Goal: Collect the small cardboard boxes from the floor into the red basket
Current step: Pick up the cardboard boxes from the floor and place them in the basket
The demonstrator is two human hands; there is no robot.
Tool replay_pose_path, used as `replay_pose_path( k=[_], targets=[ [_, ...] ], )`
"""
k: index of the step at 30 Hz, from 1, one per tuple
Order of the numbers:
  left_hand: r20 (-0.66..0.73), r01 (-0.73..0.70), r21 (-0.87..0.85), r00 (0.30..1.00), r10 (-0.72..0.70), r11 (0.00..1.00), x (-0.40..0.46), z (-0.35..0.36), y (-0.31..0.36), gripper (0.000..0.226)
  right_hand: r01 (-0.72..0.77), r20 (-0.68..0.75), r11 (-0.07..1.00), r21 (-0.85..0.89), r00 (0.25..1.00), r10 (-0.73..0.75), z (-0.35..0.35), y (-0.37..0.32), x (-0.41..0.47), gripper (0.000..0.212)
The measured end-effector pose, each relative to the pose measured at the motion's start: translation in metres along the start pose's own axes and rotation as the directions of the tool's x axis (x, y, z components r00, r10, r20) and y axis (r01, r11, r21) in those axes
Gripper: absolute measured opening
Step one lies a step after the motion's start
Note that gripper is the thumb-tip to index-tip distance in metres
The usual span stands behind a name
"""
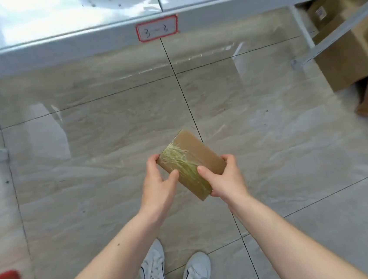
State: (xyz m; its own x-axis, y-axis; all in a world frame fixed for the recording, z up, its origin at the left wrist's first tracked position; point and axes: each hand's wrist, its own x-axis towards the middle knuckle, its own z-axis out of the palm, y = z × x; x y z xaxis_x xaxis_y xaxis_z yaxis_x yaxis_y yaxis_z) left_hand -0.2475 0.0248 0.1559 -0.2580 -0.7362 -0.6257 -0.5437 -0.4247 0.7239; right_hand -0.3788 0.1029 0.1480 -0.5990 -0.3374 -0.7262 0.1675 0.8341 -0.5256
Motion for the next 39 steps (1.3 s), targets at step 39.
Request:
replay_pose_path(
  k=[39],
  targets=[
    [-0.029,-0.169,-0.244,0.986,0.167,0.955,-0.246,-0.243,-0.09,0.1,0.204,0.283,0.978,-0.038,0.941,-0.185,0.119,0.027,-0.335,0.053]
  ],
)
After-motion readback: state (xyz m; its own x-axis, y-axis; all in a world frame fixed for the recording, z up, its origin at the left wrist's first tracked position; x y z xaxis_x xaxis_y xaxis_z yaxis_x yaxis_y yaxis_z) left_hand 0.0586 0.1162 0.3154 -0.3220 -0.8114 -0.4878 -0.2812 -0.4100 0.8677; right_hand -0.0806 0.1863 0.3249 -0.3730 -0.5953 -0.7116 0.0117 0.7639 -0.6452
